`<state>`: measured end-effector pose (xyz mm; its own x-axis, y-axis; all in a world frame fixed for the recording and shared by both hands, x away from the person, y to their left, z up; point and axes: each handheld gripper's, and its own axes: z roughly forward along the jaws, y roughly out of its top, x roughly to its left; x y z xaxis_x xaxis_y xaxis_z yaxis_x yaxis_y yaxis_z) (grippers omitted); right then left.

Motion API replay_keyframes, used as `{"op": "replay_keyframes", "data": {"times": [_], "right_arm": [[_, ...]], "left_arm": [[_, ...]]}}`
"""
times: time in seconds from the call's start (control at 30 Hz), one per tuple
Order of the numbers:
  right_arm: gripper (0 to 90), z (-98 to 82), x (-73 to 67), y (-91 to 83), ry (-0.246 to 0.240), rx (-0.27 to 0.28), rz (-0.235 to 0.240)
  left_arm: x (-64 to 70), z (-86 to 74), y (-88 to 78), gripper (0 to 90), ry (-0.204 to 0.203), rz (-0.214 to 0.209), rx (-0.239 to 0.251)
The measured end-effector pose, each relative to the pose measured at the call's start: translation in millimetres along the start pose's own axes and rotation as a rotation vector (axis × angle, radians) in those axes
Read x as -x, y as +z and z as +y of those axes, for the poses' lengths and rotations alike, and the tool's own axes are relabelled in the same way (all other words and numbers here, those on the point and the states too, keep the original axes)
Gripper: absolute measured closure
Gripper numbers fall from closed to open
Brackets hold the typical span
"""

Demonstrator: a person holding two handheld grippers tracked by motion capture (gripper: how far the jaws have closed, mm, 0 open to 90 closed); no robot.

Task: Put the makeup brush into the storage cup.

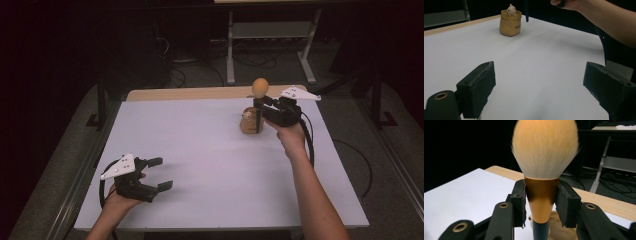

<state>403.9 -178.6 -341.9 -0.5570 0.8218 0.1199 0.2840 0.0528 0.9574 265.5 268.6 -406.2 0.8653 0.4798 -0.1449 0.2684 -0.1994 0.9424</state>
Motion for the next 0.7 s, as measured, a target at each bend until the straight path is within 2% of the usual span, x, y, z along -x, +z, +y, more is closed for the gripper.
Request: {"op": "replay_keyframes", "data": {"times": [0.27, 0.37, 0.47, 0.7], "right_arm": [[61.5, 9.7, 1.9, 1.2, 0.003, 0.023, -0.025], [61.5, 12.0, 3.6, 1.3, -0.006, 0.027, -0.033], [61.5, 15.4, 4.7, 0.5, 0.005, 0.031, -0.039], [61.5, 21.2, 6.2, 2.5, -0.008, 0.038, -0.051]], "left_arm": [[-0.4, -0.1, -0.4, 10.1, -0.005, -0.001, 0.0], [-1.3, 0.1, -0.3, 10.1, 0.007, -0.002, 0.001], [-1.0, -0.2, 0.2, 10.1, 0.0, -0.001, 0.001], [-0.9, -0.1, 0.2, 10.1, 0.001, -0.001, -0.001]]}}
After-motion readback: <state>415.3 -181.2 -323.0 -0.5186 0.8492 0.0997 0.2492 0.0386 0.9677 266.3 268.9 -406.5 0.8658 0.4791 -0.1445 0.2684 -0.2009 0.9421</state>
